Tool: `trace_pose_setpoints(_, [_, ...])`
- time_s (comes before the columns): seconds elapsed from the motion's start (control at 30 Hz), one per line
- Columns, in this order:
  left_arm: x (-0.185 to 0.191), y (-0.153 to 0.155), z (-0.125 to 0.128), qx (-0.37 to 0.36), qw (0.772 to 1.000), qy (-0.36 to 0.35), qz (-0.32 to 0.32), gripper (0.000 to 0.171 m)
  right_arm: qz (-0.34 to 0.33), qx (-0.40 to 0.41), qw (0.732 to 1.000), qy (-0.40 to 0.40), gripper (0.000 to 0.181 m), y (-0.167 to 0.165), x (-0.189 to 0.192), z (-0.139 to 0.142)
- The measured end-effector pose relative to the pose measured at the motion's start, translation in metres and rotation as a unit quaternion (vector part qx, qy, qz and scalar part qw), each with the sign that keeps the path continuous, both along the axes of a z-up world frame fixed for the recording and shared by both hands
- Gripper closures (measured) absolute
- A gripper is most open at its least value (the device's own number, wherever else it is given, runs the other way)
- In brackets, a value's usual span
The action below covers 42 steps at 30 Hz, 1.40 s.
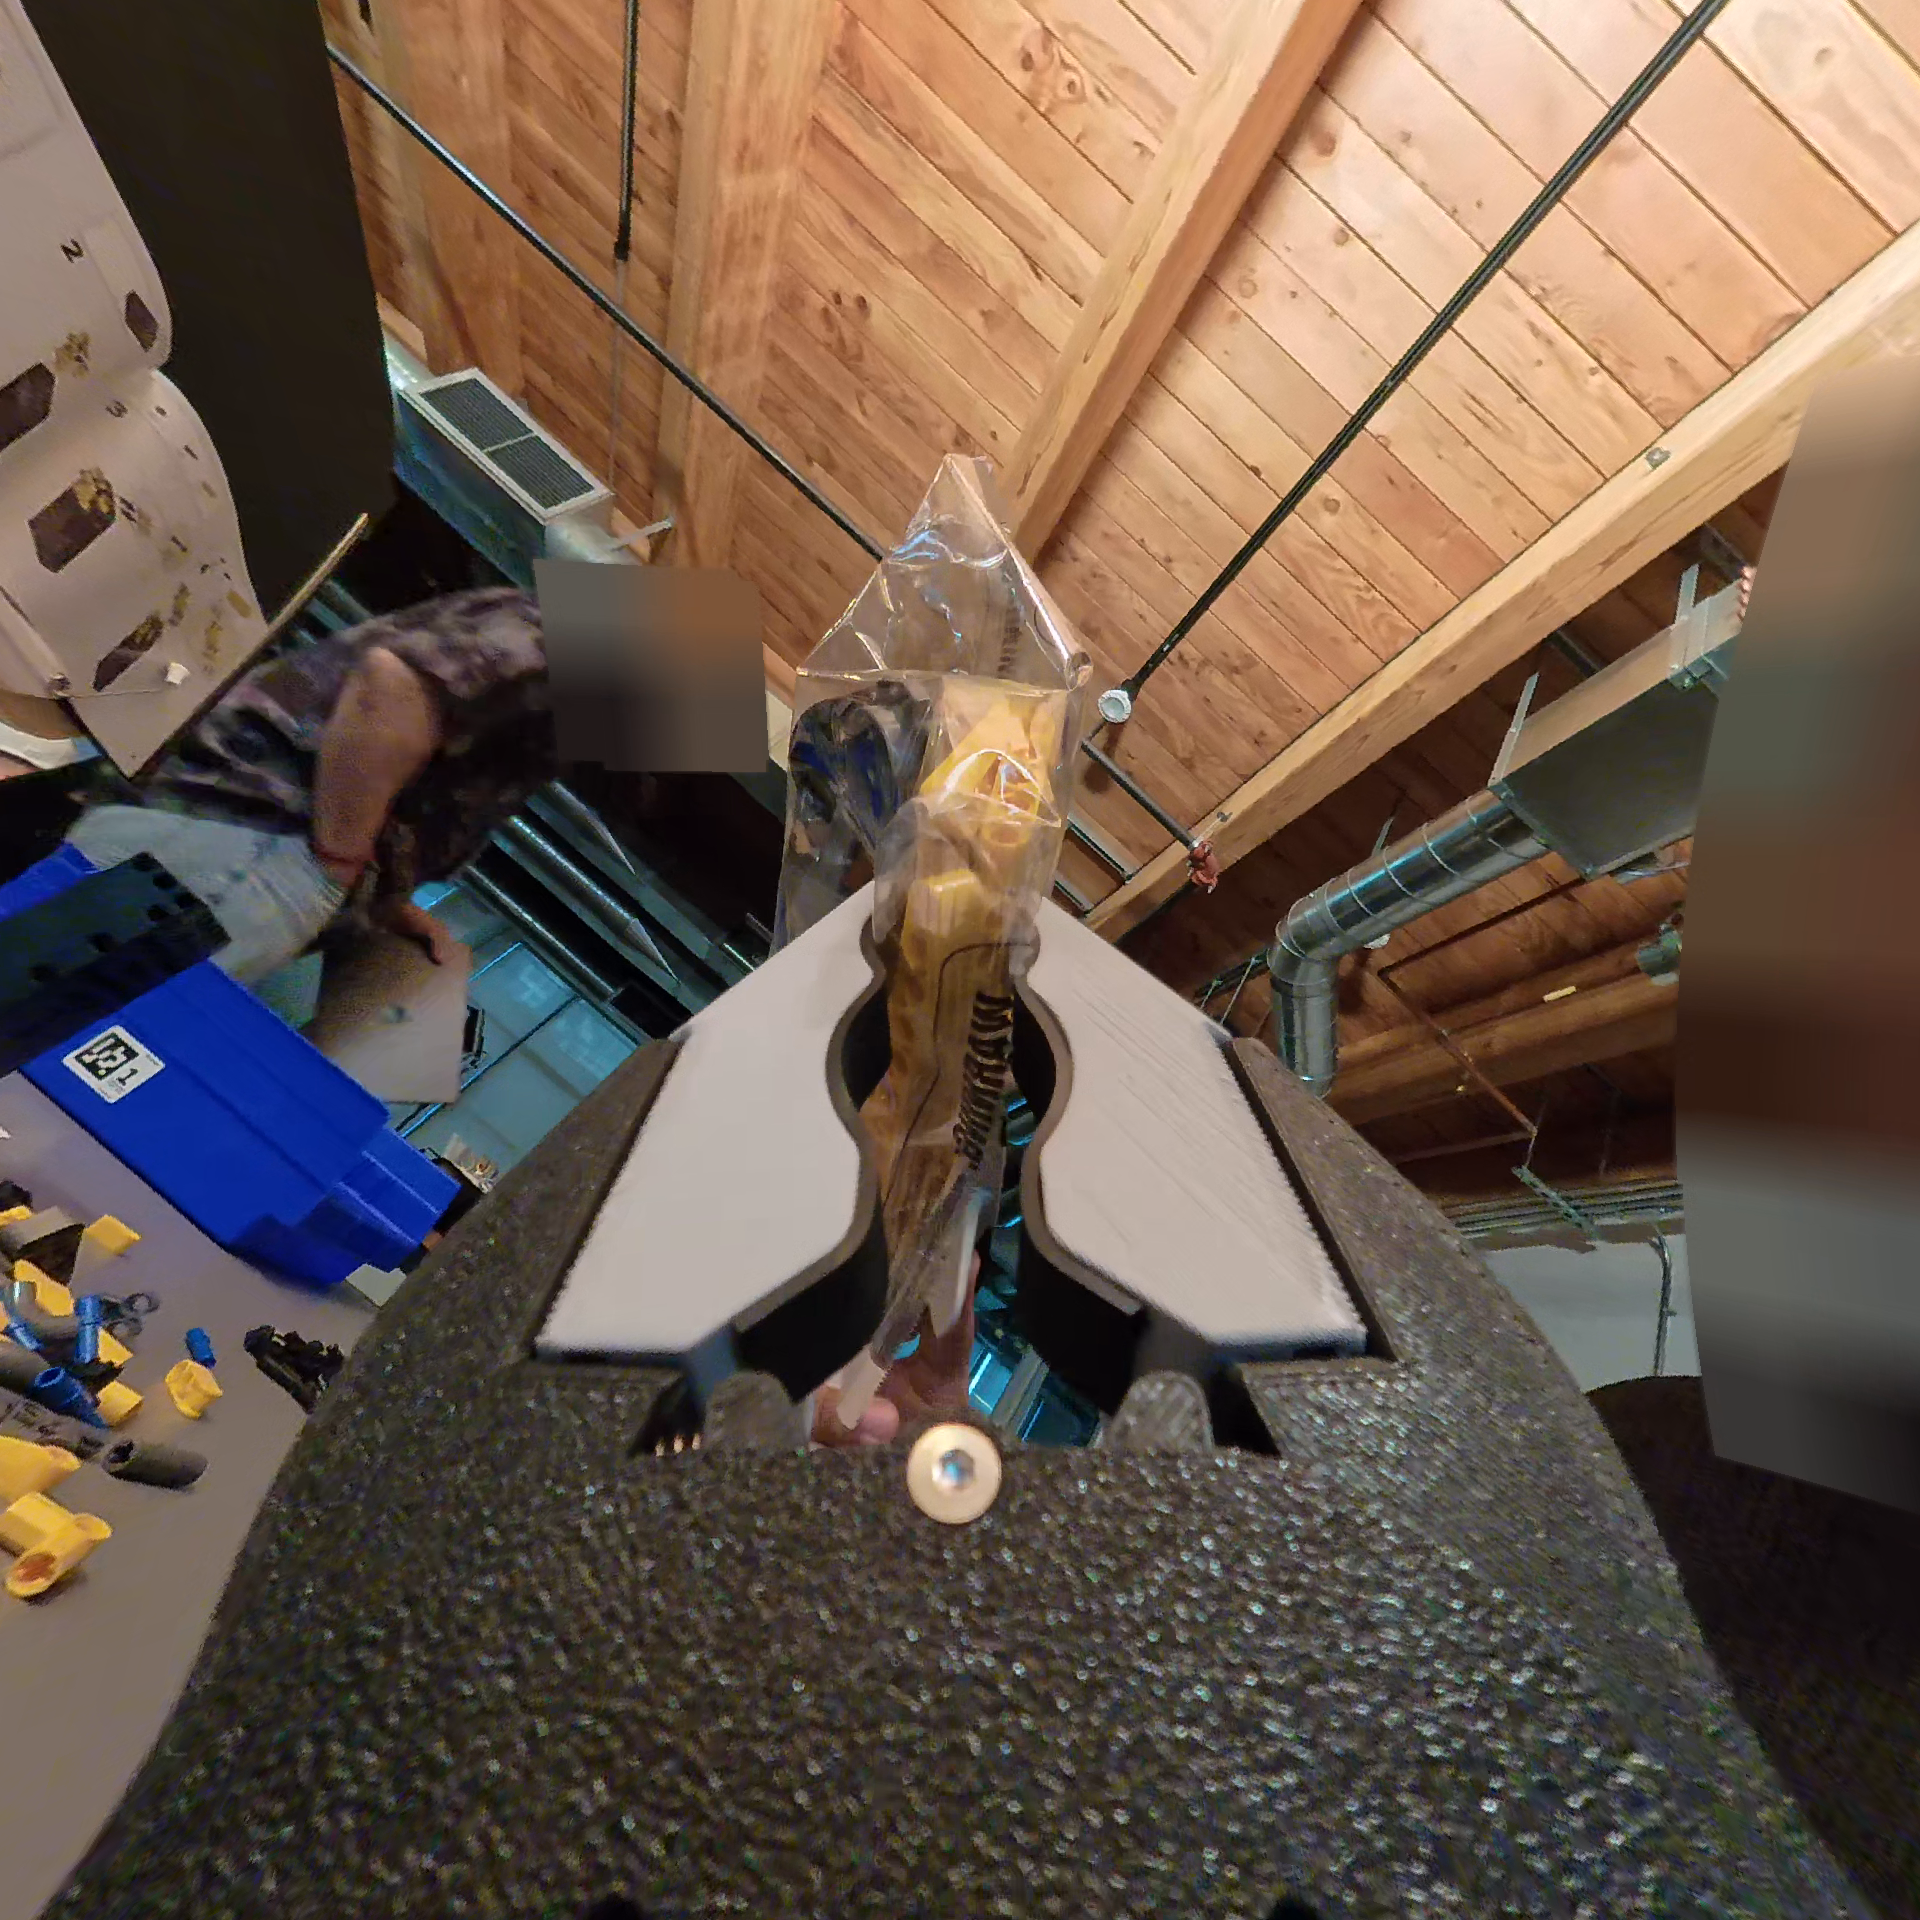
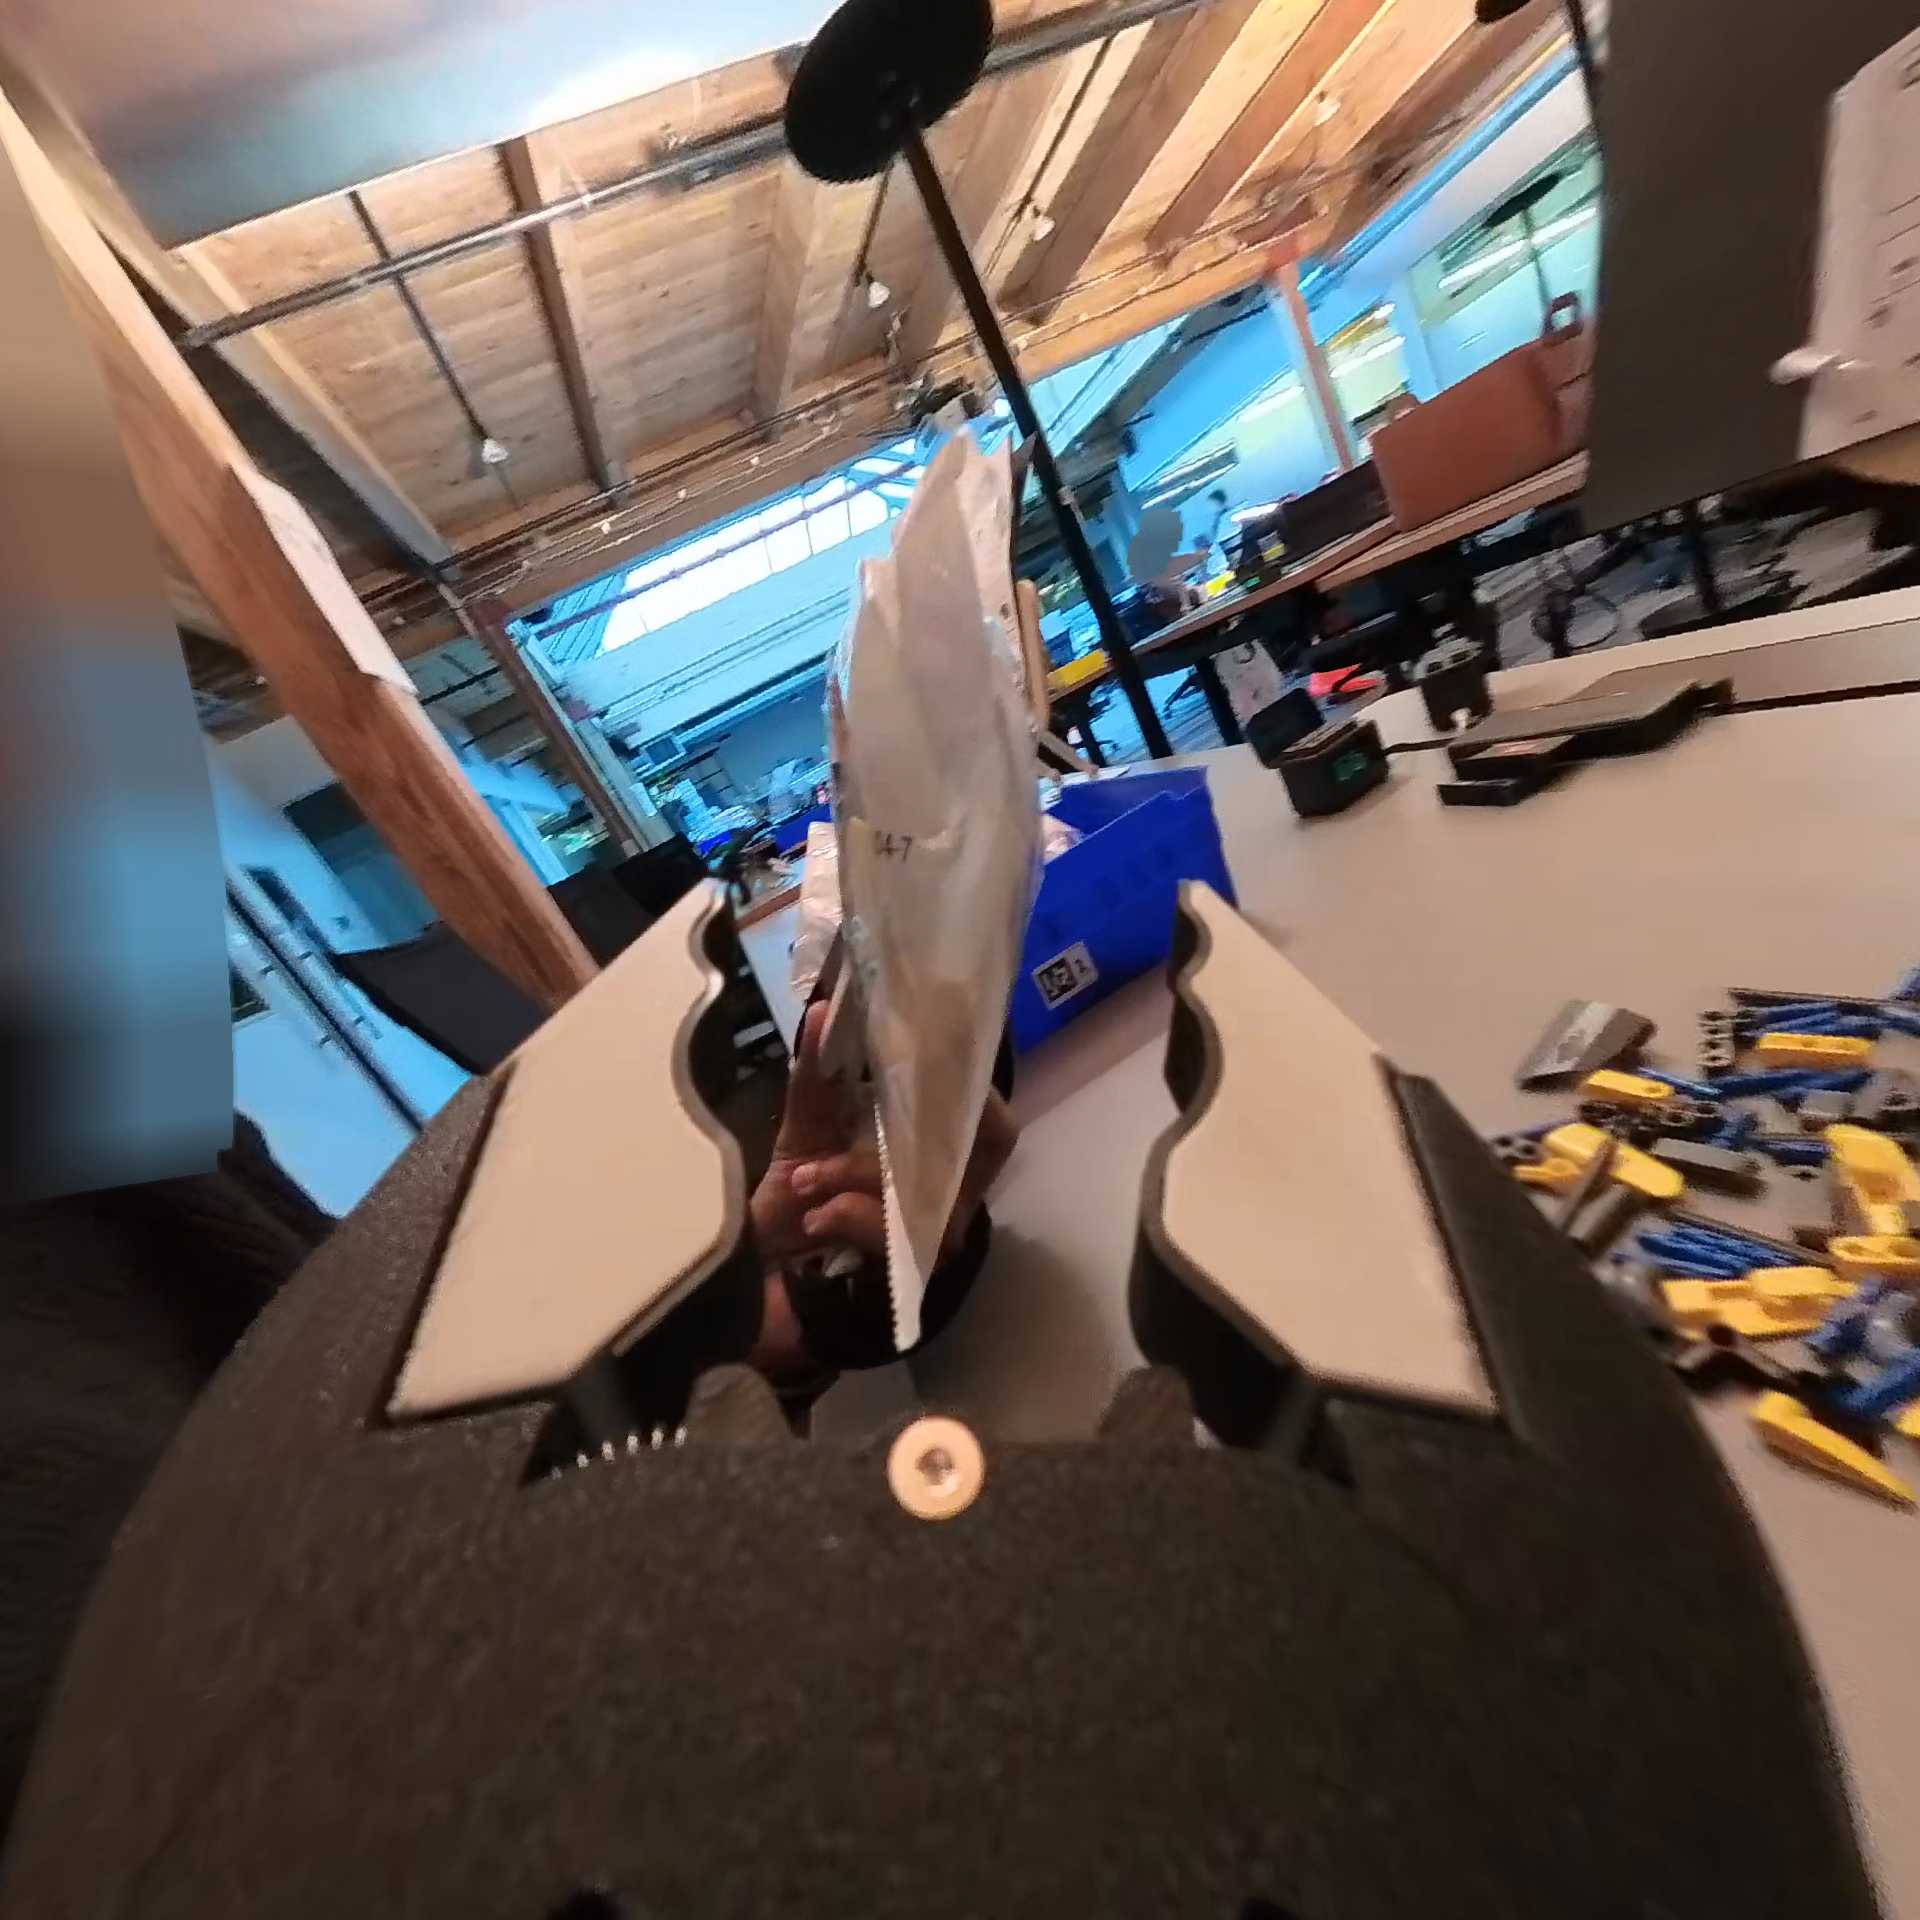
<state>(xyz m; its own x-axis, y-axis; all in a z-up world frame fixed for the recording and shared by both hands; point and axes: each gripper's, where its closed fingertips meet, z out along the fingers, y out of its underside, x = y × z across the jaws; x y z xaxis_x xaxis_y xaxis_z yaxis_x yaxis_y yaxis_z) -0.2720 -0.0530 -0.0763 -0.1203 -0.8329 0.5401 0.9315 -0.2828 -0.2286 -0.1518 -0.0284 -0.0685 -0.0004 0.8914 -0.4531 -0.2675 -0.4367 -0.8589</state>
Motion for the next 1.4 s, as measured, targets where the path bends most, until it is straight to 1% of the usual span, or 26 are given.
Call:
trace_pose_setpoints(0.13, [0.001,-0.001,0.001,0.004,1.0,0.0,-0.008,0.158,0.03,0.013,0.998,-0.046,0.099,-0.015,-0.02,-0.014])
trace_pose_setpoints(0.2, [0.001,-0.001,0.001,0.004,1.0,-0.001,-0.01,0.158,0.03,0.028,0.997,-0.07,0.102,-0.019,-0.027,-0.019])
trace_pose_setpoints(0.23, [0.001,-0.001,0.001,0.003,1.0,-0.001,-0.009,0.158,0.03,0.037,0.996,-0.076,0.107,-0.021,-0.03,-0.019])
trace_pose_setpoints(0.3, [0.0,0.0,0.001,0.001,1.0,-0.003,-0.009,0.158,0.033,0.051,0.995,-0.077,0.134,-0.024,-0.03,-0.016])
trace_pose_setpoints(0.37, [-0.001,-0.001,0.002,0.006,1.0,-0.005,-0.013,0.157,0.037,0.057,0.995,-0.075,0.155,-0.025,-0.028,-0.014])
trace_pose_setpoints(0.57, [0.001,-0.002,0.002,0.008,1.0,-0.006,-0.018,0.158,0.041,0.057,0.995,-0.069,0.156,-0.026,-0.027,-0.014])
trace_pose_setpoints(0.67, [-0.002,-0.002,0.003,0.007,1.0,-0.013,-0.016,0.158,0.027,0.045,0.998,-0.047,0.146,-0.02,-0.022,-0.006])
trace_pose_setpoints(0.7, [-0.004,-0.001,0.002,0.005,1.0,-0.012,-0.012,0.158,0.022,0.037,0.998,-0.036,0.146,-0.017,-0.018,-0.003])
trace_pose_setpoints(0.77, [-0.006,-0.001,0.002,0.006,1.0,-0.01,-0.01,0.158,0.024,0.027,0.998,-0.043,0.164,-0.013,-0.014,-0.006])
trace_pose_setpoints(0.83, [-0.006,0.0,0.001,0.002,1.0,-0.004,-0.008,0.158,0.034,0.027,0.997,-0.065,0.168,-0.014,-0.014,-0.014])
trace_pose_setpoints(0.87, [-0.006,0.001,0.0,-0.001,1.0,-0.003,-0.006,0.158,0.038,0.03,0.996,-0.071,0.174,-0.015,-0.015,-0.017])
trace_pose_setpoints(0.93, [-0.005,0.002,-0.001,-0.002,1.0,-0.001,-0.008,0.157,0.06,0.03,0.996,-0.055,0.179,-0.02,-0.016,-0.015])
trace_pose_setpoints(1.0, [-0.006,0.0,0.001,0.003,1.0,-0.006,-0.01,0.157,0.085,0.018,0.995,-0.042,0.179,-0.025,-0.016,-0.012])
trace_pose_setpoints(1.23, [-0.009,0.002,0.0,-0.004,1.0,-0.013,-0.014,0.157,0.097,0.02,0.995,-0.03,0.178,-0.031,-0.019,-0.006])
trace_pose_setpoints(1.27, [-0.009,0.002,0.0,-0.004,1.0,-0.015,-0.015,0.157,0.095,0.023,0.995,-0.028,0.177,-0.032,-0.02,-0.006])
trace_pose_setpoints(1.37, [-0.013,0.002,0.001,-0.003,0.999,-0.025,-0.02,0.157,0.096,0.018,0.995,-0.02,0.163,-0.033,-0.021,-0.004])
trace_pose_setpoints(1.4, [-0.014,0.003,0.001,-0.005,0.999,-0.028,-0.021,0.157,0.097,0.017,0.995,-0.022,0.162,-0.033,-0.022,-0.004])
